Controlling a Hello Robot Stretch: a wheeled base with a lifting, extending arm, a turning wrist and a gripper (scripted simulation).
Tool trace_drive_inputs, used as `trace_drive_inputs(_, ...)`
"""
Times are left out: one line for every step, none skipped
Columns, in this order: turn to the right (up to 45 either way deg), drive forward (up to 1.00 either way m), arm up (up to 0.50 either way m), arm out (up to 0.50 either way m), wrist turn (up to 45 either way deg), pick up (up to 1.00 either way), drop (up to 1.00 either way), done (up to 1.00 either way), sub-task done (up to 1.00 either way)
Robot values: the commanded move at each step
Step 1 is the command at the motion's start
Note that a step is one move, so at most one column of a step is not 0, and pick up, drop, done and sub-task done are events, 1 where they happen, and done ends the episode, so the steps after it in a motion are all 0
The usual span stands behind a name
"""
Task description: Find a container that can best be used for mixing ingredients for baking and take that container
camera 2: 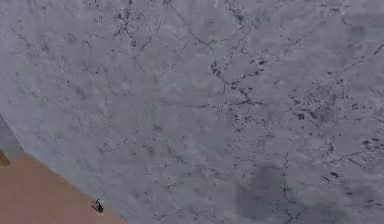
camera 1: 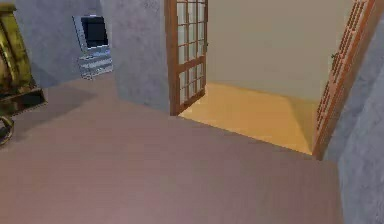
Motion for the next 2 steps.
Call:
trace_drive_inputs(-21.0, 0.00, 0.00, 0.00, 0.0, 0.00, 0.00, 0.00, 0.00)
trace_drive_inputs(0.0, 0.60, 0.00, 0.00, 0.0, 0.00, 0.00, 0.00, 0.00)
